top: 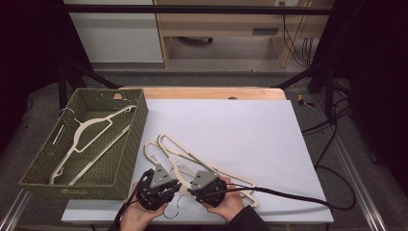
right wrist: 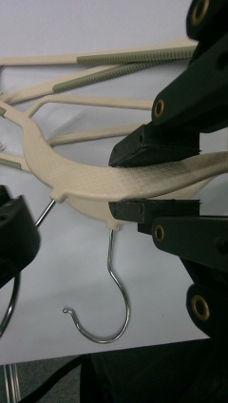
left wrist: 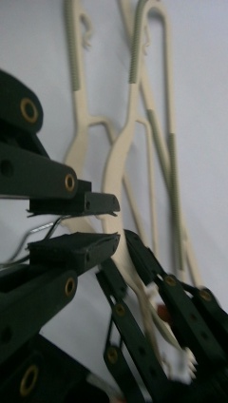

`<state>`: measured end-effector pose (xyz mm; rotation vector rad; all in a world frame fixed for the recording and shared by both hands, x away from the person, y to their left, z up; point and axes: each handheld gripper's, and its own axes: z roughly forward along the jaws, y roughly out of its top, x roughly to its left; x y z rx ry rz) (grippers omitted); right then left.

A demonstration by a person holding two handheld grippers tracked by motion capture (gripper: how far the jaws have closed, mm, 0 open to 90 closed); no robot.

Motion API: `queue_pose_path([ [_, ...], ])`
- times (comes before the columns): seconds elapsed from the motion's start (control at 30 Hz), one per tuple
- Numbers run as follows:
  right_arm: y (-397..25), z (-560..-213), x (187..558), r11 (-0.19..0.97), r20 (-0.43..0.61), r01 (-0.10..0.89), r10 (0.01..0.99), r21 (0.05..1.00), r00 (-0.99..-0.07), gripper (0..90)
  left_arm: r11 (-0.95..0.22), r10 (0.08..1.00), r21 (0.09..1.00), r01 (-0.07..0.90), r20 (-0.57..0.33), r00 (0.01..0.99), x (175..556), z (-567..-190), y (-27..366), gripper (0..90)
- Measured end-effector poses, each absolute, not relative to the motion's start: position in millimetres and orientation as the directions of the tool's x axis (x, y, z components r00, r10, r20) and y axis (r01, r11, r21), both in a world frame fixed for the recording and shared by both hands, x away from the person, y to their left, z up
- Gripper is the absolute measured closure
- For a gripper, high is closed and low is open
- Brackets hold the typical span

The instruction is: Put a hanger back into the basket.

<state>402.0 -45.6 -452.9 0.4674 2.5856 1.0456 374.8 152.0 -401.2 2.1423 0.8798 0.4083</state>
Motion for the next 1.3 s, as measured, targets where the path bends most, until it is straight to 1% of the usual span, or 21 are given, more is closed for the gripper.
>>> queue_pose_path([
  [0.03, -45.9, -452.5, 401.9, 0.679, -0.161, 0.183, 0.411, 0.711, -0.897, 74.1, -0.449, 0.701, 0.781, 0.433, 0.008, 0.713, 373.7, -395.2, 156.3, 71.1],
  [0.1, -47.2, -450.4, 401.6, 0.68, -0.168, 0.178, 0.41, 0.712, -0.897, 74.6, -0.415, 0.711, 0.813, 0.41, 0.009, 0.703, 372.0, -387.0, 162.8, 67.2],
  [0.17, -48.9, -447.0, 400.9, 0.674, -0.172, 0.177, 0.417, 0.717, -0.892, 75.2, -0.388, 0.717, 0.843, 0.373, 0.022, 0.697, 371.1, -379.5, 170.9, 56.2],
  [0.23, -50.9, -443.5, 400.7, 0.672, -0.179, 0.172, 0.42, 0.721, -0.89, 75.8, -0.361, 0.726, 0.863, 0.353, 0.023, 0.687, 371.9, -374.0, 179.7, 50.0],
  [0.3, -53.8, -439.6, 400.7, 0.663, -0.188, 0.167, 0.429, 0.729, -0.883, 76.5, -0.317, 0.734, 0.886, 0.339, 0.002, 0.68, 373.6, -370.1, 188.9, 40.5],
  [0.43, -61.9, -433.0, 402.5, 0.639, -0.174, 0.178, 0.448, 0.749, -0.877, 77.3, -0.239, 0.76, 0.915, 0.324, -0.032, 0.649, 378.9, -365.1, 207.1, 32.2],
  [0.5, -65.5, -429.6, 403.1, 0.632, -0.177, 0.18, 0.459, 0.753, -0.871, 77.9, -0.209, 0.768, 0.923, 0.323, -0.05, 0.638, 381.6, -364.9, 214.9, 29.4],
  [0.67, -76.4, -420.2, 404.2, 0.619, -0.195, 0.179, 0.488, 0.765, -0.851, 79.7, -0.198, 0.775, 0.928, 0.316, -0.049, 0.63, 383.7, -365.3, 220.8, 25.0],
  [0.83, -94.3, -409.6, 407.6, 0.583, -0.196, 0.192, 0.536, 0.789, -0.821, 82.6, -0.209, 0.766, 0.927, 0.311, -0.042, 0.641, 384.6, -367.5, 218.4, 19.3],
  [0.97, -109.1, -402.2, 410.0, 0.563, -0.218, 0.193, 0.579, 0.803, -0.785, 85.9, -0.22, 0.757, 0.923, 0.315, -0.042, 0.652, 386.5, -371.1, 216.1, 15.5],
  [1.03, -116.3, -399.9, 411.7, 0.556, -0.226, 0.195, 0.598, 0.808, -0.769, 86.4, -0.23, 0.749, 0.919, 0.319, -0.042, 0.661, 387.9, -373.1, 215.3, 15.1],
  [1.1, -122.3, -398.1, 413.2, 0.538, -0.202, 0.212, 0.609, 0.816, -0.767, 86.5, -0.248, 0.746, 0.915, 0.319, -0.03, 0.665, 388.8, -374.3, 213.8, 13.4],
  [1.3, -132.6, -392.5, 414.1, 0.505, -0.162, 0.226, 0.613, 0.833, -0.774, 86.5, -0.273, 0.721, 0.91, 0.313, -0.022, 0.692, 389.5, -375.6, 209.6, 12.3],
])
